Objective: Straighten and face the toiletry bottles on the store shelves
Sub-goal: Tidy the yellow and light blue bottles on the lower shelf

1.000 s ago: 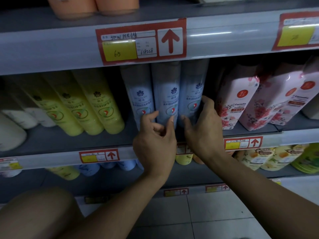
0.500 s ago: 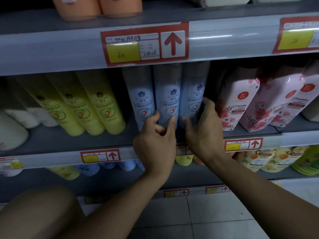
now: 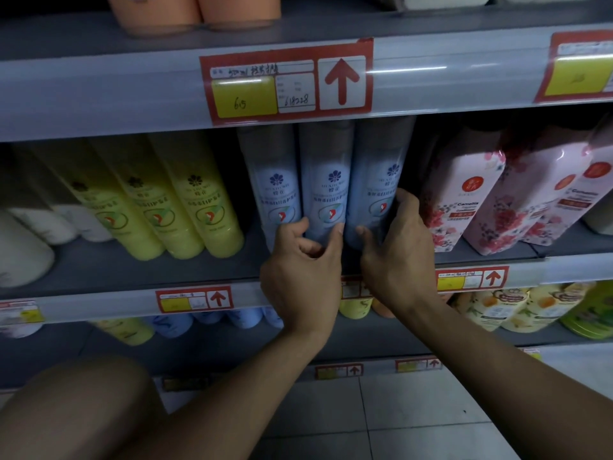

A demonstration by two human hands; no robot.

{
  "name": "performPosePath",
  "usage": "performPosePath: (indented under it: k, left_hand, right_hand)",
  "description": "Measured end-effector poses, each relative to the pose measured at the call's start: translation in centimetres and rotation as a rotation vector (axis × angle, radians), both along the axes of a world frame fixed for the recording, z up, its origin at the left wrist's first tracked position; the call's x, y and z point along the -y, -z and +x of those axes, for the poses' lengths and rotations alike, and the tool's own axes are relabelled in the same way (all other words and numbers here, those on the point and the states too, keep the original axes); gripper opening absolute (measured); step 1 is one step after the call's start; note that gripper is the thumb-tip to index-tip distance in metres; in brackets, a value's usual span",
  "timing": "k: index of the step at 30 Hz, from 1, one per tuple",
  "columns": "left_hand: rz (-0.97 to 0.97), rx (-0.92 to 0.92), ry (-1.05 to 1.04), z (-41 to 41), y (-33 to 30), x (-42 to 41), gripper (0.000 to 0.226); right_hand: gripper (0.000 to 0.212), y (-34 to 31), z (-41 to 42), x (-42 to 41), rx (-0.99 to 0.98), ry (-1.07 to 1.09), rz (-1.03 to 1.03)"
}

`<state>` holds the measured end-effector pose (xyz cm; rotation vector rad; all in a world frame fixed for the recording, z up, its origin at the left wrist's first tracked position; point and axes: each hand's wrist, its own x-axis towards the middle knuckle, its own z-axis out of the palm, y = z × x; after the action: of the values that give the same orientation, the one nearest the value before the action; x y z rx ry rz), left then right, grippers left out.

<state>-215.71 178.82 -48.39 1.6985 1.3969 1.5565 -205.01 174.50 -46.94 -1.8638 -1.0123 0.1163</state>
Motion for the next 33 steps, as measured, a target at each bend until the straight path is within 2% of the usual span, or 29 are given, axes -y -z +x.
performPosePath:
  k: [8, 15, 19, 23, 28, 33]
  left_hand:
    - [0.015, 0.005, 0.026, -0.3, 0.0, 0.0, 0.035]
    - [0.008, 0.032, 0.041, -0.5, -0.5, 0.7, 0.032]
    - [0.034, 0.067, 0.144, -0.7, -2.0, 2.1, 0.027]
    - [0.093, 0.097, 0.234, -1.6, -3.0, 3.9, 0.021]
    - [0.030, 0.120, 0.416, -0.9, -3.5, 5.3, 0.019]
    - [0.027, 0.002, 0.648, 1.7, -4.1, 6.2, 0.014]
  right_hand:
    - [0.060, -0.1, -0.5, -0.3, -0.010, 0.005, -0.004]
    - [0.067, -1.1, -0.8, 0.1, 0.070, 0.003, -0.088]
    - [0.068, -1.7, -1.6, 1.1, 0.079, 0.038, -0.108]
    - [0.053, -3.2, -2.2, 3.2, 0.131, 0.093, -0.116]
    - [0.024, -2.8, 0.3, 8.0, 0.235, 0.156, -0.124]
    - [0.012, -3.2, 3.0, 9.9, 0.282, 0.153, -0.113]
